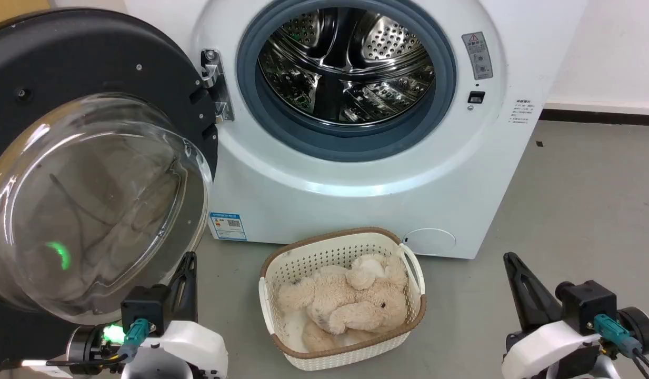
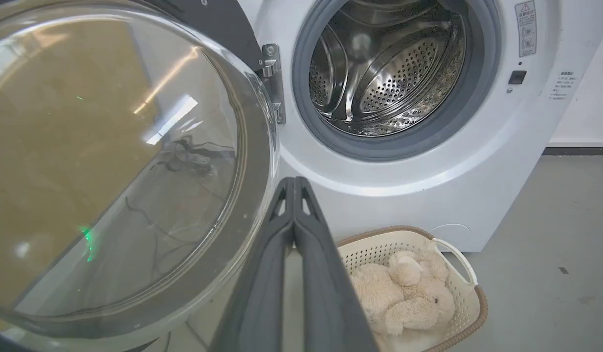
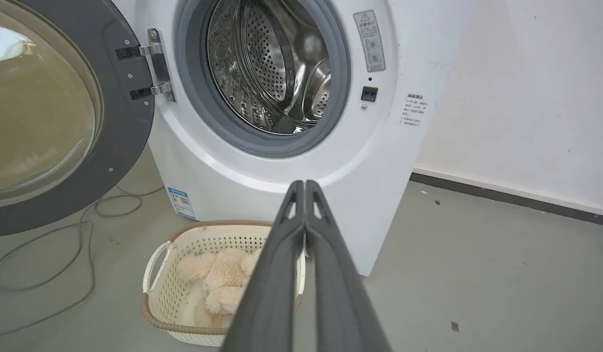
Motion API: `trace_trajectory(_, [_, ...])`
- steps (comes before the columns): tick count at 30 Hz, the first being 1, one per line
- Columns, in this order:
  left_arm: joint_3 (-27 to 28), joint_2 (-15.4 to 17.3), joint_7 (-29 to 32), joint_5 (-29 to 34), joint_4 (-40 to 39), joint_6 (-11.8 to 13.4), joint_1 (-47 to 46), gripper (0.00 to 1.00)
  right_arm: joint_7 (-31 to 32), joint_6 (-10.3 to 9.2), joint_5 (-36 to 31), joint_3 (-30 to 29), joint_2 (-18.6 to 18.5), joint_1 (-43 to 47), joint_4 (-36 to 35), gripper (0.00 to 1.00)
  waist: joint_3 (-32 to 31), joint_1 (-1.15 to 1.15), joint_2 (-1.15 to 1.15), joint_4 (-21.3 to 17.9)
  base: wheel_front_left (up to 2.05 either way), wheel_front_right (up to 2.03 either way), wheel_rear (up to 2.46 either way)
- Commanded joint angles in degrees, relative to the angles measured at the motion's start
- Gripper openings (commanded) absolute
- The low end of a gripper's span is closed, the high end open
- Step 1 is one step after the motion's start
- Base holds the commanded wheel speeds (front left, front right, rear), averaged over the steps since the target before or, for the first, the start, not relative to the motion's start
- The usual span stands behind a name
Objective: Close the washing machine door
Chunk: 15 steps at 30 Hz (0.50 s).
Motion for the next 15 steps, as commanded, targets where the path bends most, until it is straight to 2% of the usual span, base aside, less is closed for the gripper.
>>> trace_trajectory(1, [-0.04, 0.15, 0.02, 0.16, -0.23, 0.16, 0.82, 0.0, 0.03, 0.05, -0.44, -0.02, 0.23, 0.54, -0.26, 0.0, 0.0, 0.0, 0.0, 0.0, 0.0, 0.0, 0.0])
trace_trajectory(15, [-0.04, 0.15, 0.02, 0.16, -0.23, 0.16, 0.82, 0.0, 0.03, 0.05, -0.44, -0.02, 0.23, 0.54, -0.26, 0.0, 0.0, 0.0, 0.0, 0.0, 0.0, 0.0, 0.0])
